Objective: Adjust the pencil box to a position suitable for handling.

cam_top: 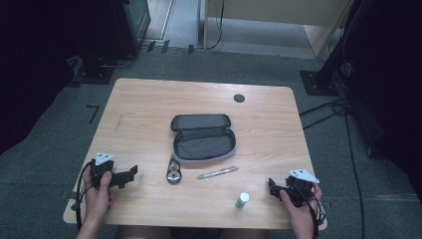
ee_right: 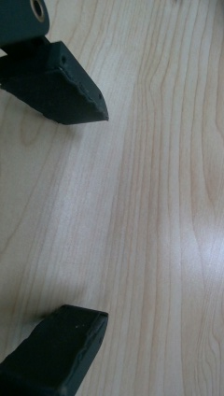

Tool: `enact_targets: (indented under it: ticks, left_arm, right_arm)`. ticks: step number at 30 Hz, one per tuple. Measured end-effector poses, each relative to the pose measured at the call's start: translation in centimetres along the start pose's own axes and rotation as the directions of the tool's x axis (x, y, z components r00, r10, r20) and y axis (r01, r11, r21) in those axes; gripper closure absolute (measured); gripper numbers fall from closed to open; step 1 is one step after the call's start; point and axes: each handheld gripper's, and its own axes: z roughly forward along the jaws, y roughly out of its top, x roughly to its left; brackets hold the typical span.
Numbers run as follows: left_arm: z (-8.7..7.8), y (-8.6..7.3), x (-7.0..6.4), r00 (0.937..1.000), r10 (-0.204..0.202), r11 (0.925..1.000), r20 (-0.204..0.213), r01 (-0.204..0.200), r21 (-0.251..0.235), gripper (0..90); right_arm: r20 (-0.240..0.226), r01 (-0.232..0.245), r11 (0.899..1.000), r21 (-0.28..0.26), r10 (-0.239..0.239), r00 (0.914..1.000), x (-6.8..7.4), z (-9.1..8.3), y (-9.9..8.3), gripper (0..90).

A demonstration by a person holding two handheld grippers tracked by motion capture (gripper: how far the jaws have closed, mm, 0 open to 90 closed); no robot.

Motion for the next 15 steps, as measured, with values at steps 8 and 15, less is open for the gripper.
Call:
enact_targets:
  ticks: [8,15]
  left_arm:
    - [-0.6,-1.5,1.1,0.997,0.037,0.9992,-0.068,-0.036,0.018,2.8]
    - [-0.4,-2.0,0.8,0.9886,0.087,0.9962,-0.123,-0.087,0.011,2.0]
  right_arm:
    - [-0.035,0.014,0.999,-0.029,-0.015,0.9993,0.6,-1.0,0.4,1.9]
    - [-0.078,0.013,0.997,-0.071,-0.019,0.9968,1.5,-2.2,1.3,6.8]
